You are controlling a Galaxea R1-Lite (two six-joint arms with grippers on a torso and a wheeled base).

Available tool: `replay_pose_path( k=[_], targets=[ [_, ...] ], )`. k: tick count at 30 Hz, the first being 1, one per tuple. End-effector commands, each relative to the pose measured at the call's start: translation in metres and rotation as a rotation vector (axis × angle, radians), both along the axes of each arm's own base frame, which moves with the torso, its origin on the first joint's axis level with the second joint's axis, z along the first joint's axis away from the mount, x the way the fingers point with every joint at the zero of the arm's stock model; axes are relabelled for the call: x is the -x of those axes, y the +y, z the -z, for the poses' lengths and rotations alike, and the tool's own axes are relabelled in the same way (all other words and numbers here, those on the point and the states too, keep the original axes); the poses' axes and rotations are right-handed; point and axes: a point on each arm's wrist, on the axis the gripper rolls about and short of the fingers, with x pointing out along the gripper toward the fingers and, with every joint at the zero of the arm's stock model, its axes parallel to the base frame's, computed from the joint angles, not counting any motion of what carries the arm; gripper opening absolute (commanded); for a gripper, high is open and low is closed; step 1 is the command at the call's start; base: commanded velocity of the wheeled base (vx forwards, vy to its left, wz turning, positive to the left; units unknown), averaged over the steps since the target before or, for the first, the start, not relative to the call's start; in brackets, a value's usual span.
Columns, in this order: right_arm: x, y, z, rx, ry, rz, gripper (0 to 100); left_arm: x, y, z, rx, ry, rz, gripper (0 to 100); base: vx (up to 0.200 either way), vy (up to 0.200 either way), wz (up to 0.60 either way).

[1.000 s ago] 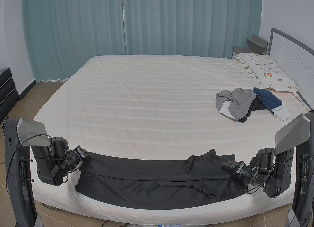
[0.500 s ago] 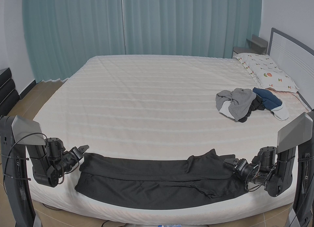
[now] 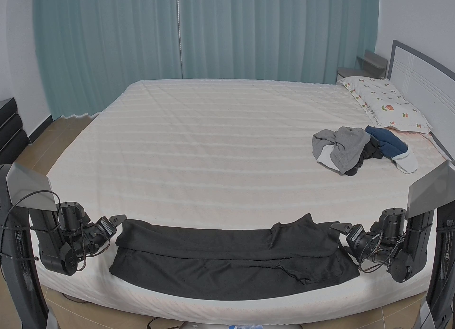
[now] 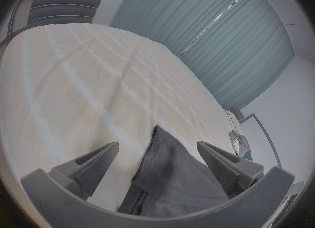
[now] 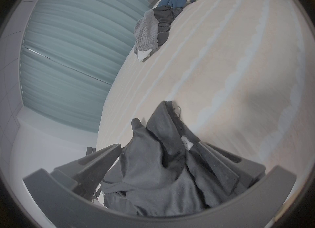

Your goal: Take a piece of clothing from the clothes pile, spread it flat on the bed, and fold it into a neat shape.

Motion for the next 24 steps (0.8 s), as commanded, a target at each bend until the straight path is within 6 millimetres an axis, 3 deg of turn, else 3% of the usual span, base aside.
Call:
replay_pose_path(
  k=[1,7,15,24],
  targets=[
    [0.000,0.001,0.004,0.000,0.005,-0.004,100,0.004,0.000,-0.001,0.000,0.005,0.001,100,-0.200,0.000,0.00],
    [0.000,0.001,0.005,0.001,0.009,-0.005,100,0.014,-0.002,-0.001,-0.002,0.016,0.023,100,0.000,0.000,0.00],
    [0.000,0.003,0.006,0.001,0.012,-0.010,100,0.045,-0.009,0.006,-0.077,0.089,0.157,100,0.000,0.000,0.00],
    [0.000,0.003,0.006,0.002,0.012,-0.012,100,0.052,-0.022,0.009,-0.093,0.121,0.192,100,0.000,0.000,0.00]
  ],
)
